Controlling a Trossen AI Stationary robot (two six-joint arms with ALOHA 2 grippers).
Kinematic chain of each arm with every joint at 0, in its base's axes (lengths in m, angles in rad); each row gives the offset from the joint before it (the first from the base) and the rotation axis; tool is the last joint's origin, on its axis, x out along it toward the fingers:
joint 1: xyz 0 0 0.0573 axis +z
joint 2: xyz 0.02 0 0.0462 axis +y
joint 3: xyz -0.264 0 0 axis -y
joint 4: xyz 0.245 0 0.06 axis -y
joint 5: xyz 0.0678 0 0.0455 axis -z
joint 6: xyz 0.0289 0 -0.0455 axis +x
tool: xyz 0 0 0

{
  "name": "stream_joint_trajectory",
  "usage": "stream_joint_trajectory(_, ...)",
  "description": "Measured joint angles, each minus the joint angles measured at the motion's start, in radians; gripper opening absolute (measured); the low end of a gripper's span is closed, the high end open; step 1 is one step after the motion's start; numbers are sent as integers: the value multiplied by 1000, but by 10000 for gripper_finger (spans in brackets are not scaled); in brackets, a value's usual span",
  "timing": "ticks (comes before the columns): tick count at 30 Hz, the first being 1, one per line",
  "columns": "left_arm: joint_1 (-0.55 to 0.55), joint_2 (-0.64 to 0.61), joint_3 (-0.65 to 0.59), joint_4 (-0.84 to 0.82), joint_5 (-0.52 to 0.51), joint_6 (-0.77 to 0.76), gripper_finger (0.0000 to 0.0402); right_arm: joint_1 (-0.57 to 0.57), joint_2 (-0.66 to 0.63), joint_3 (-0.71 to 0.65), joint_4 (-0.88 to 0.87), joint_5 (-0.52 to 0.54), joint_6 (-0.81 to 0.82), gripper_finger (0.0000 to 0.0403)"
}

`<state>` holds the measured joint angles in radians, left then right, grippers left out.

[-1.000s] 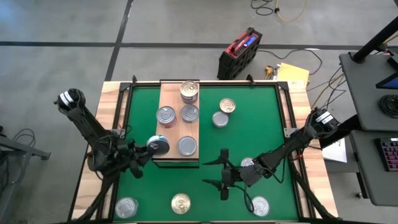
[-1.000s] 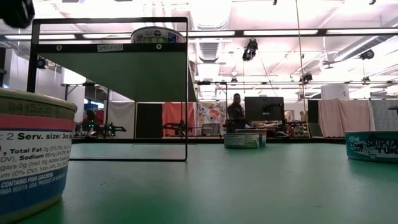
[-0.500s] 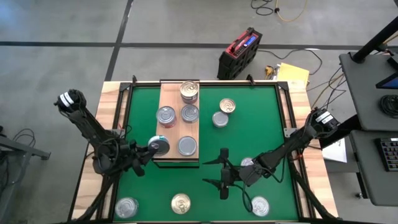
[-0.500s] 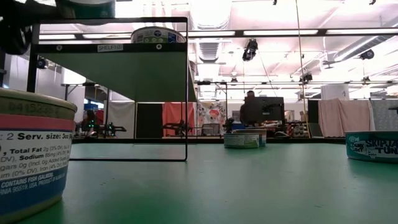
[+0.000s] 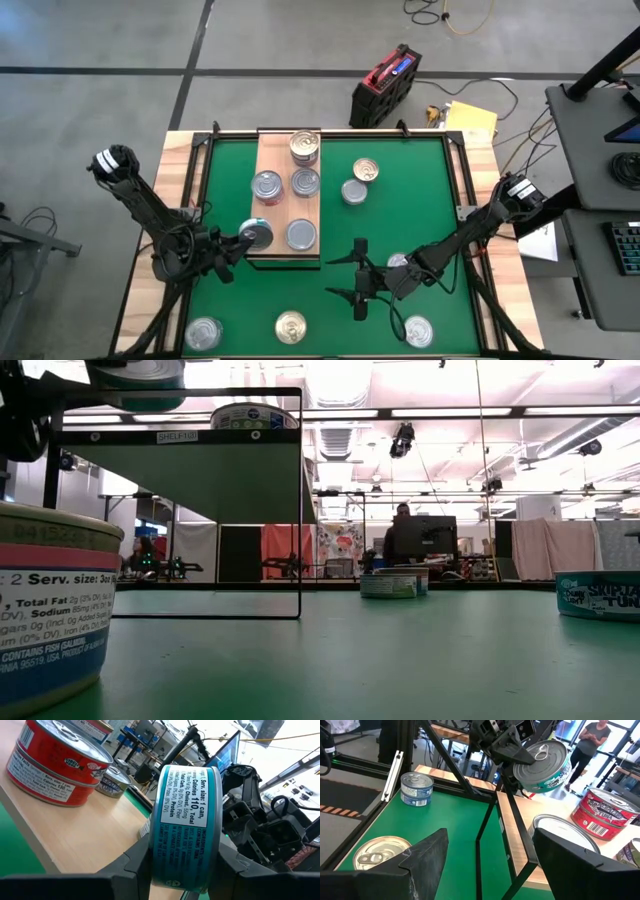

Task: Stack canned seafood by type on shelf
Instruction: Put the green and blue tuna can on the shelf

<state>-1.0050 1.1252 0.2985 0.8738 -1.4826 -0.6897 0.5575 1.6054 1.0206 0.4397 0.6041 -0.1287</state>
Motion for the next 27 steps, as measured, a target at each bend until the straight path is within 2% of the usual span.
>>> stream_joint_trajectory(8, 0, 38, 0, 1, -18, -39, 121, 0, 0, 0, 0, 0, -1, 274)
stream_joint_trajectory(19, 0, 61, 0, 0, -51, -54, 124, 0, 0, 0, 0, 0, 5, 288)
stream_joint_trajectory(27, 2, 62, 0, -1, -67, -54, 125, 0, 0, 0, 0, 0, 5, 278)
